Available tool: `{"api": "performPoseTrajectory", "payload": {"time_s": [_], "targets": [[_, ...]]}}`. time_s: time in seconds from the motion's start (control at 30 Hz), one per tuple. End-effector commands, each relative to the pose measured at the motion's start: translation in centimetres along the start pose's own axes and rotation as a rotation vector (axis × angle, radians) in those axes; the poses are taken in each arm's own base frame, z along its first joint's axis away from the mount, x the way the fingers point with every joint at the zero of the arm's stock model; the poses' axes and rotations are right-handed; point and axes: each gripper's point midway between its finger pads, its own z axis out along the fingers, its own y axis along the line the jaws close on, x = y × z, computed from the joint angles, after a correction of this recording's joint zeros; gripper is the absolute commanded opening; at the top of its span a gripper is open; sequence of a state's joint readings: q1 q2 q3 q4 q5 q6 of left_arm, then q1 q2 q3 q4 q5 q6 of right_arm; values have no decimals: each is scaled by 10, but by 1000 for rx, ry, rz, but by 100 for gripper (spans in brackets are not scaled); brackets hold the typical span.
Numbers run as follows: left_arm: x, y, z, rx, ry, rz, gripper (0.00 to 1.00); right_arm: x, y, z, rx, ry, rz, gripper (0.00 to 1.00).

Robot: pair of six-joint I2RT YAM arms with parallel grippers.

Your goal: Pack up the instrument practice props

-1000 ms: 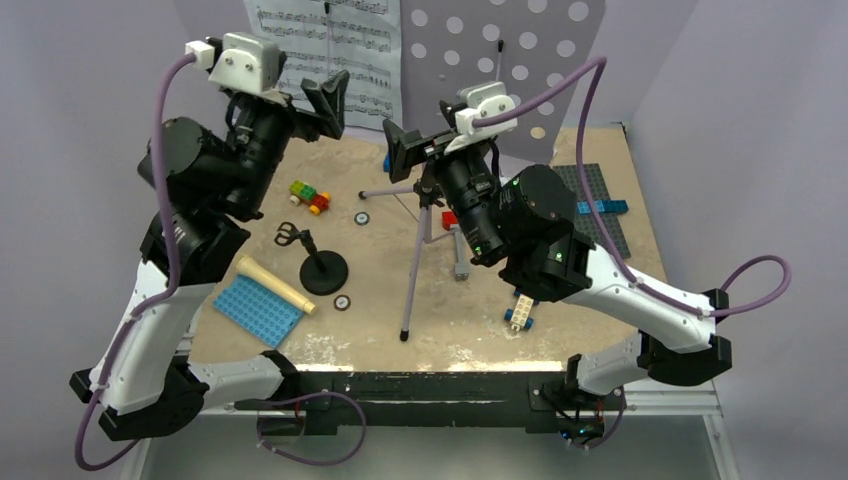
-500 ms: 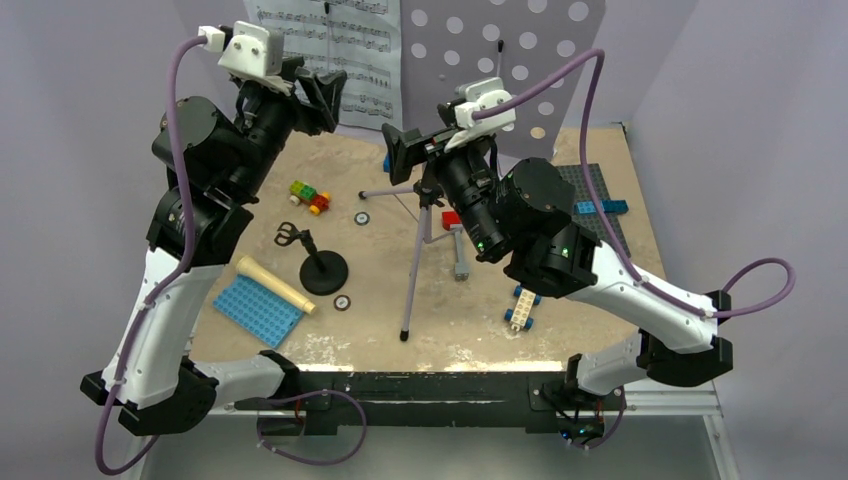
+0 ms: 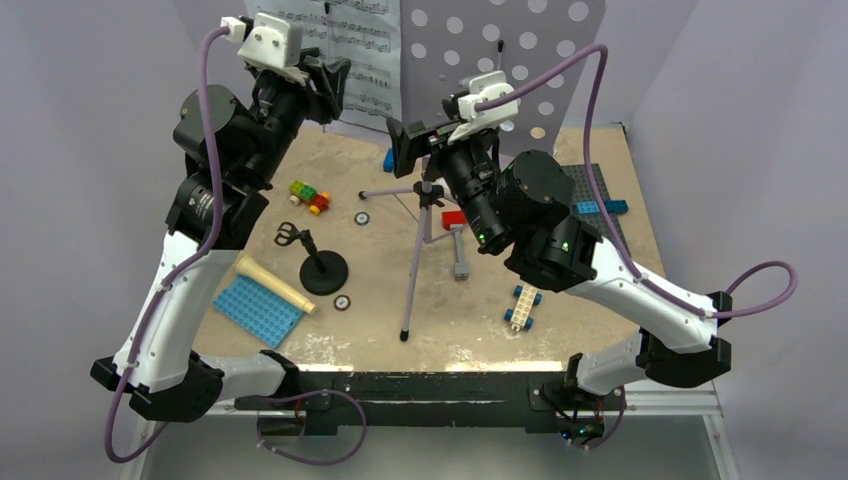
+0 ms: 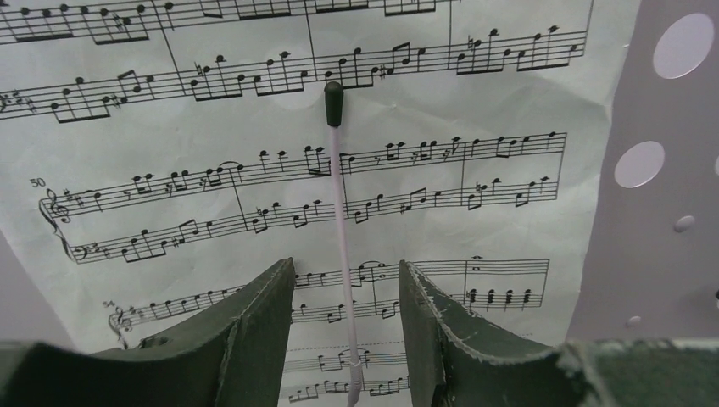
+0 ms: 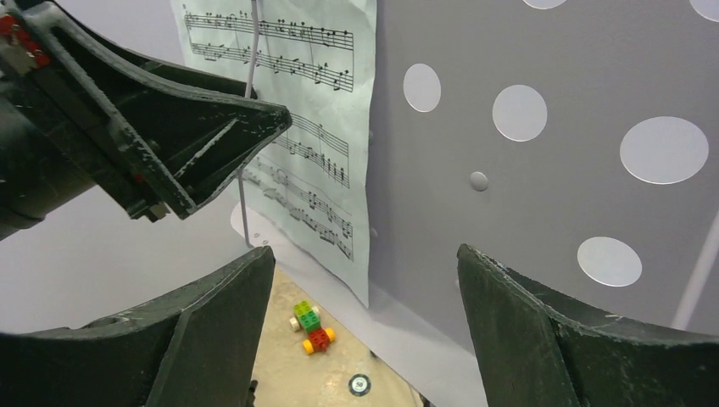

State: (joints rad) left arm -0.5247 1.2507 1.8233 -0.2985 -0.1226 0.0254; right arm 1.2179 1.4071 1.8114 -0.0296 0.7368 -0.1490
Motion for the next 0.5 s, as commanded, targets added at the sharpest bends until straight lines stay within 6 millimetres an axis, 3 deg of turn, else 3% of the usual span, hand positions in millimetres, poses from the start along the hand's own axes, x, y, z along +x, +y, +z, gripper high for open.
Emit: {"api": "performPoseTrajectory", "payload": {"time_s": [0.0, 0.23, 0.47], "targets": [[-10, 4, 7, -7, -48, 32, 51, -4, 3, 2, -15, -19, 23, 83], [-4, 5, 12, -13, -40, 35, 35, 0, 5, 5, -30, -13, 21, 84], [-9, 0, 1, 16, -70, 6, 13, -1, 5, 6, -58, -15, 52, 86]]}}
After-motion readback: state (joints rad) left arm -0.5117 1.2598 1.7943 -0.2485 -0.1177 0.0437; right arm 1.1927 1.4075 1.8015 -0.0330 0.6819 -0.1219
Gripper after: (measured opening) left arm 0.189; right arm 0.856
